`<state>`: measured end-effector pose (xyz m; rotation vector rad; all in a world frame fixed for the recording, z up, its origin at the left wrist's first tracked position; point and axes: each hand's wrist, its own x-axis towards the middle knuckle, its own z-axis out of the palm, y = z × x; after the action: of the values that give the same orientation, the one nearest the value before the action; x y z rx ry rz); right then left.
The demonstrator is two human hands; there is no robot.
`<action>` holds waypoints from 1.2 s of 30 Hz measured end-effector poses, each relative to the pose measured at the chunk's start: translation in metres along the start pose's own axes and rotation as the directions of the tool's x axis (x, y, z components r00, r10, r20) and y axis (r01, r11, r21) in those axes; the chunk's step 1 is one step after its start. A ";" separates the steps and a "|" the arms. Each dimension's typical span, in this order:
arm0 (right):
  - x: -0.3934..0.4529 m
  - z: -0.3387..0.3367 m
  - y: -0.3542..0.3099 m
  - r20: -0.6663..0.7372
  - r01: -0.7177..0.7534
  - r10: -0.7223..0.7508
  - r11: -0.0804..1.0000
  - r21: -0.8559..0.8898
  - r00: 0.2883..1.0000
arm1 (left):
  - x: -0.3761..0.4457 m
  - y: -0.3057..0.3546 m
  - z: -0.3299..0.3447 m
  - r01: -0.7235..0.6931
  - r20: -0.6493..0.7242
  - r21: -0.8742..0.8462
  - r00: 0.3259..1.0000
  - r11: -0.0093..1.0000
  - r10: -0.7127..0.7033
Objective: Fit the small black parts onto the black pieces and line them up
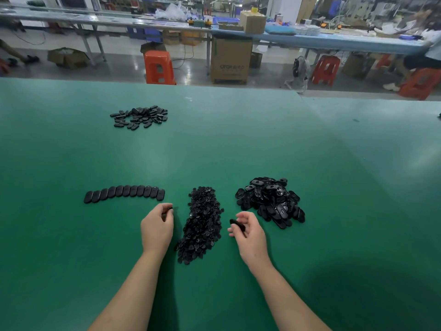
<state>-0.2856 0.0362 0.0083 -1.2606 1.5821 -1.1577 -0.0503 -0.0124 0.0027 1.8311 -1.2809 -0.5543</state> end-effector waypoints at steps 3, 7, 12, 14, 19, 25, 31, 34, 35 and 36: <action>0.000 0.001 -0.001 0.009 0.073 -0.073 0.995 -0.060 0.997 | 0.000 0.000 0.000 -0.006 -0.002 0.009 1.000 1.000 0.006; 0.000 0.000 -0.002 -0.005 0.083 -0.083 0.996 -0.045 0.997 | -0.001 0.001 -0.001 -0.009 -0.005 0.016 1.000 1.000 0.009; 0.000 0.001 0.001 -0.037 0.011 -0.010 0.999 0.041 0.999 | -0.001 0.002 -0.001 -0.002 0.001 0.013 1.000 1.000 0.002; 0.001 0.001 0.002 -0.060 0.006 -0.003 0.998 0.054 0.998 | -0.001 0.002 -0.001 -0.003 0.002 0.018 1.000 1.000 0.003; 0.001 0.002 0.004 -0.099 -0.018 0.027 0.995 0.094 0.995 | -0.002 0.001 -0.002 -0.016 0.007 0.022 1.000 1.000 0.016; -0.001 0.003 -0.001 -0.096 -0.002 0.009 0.998 0.070 0.995 | 0.000 0.004 -0.005 -0.038 0.080 0.016 0.996 0.999 0.037; 0.002 0.004 0.001 -0.112 -0.009 0.015 0.998 0.055 0.994 | -0.012 0.033 -0.001 -0.099 0.216 -0.054 0.970 0.994 0.108; 0.003 0.006 0.001 -0.127 -0.017 0.029 0.995 0.098 0.991 | -0.030 0.059 0.014 -0.187 0.289 -0.125 0.933 0.974 0.216; 0.004 0.006 0.002 -0.132 -0.018 0.033 0.994 0.111 0.991 | -0.034 0.066 0.019 -0.203 0.305 -0.141 0.922 0.969 0.238; 0.004 0.007 0.002 -0.138 -0.018 0.035 0.993 0.118 0.990 | -0.038 0.074 0.024 -0.206 0.321 -0.149 0.915 0.967 0.245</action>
<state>-0.2807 0.0312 0.0042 -1.1002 1.6030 -1.3264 -0.1239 0.0026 0.0452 1.5095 -1.6302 -0.8194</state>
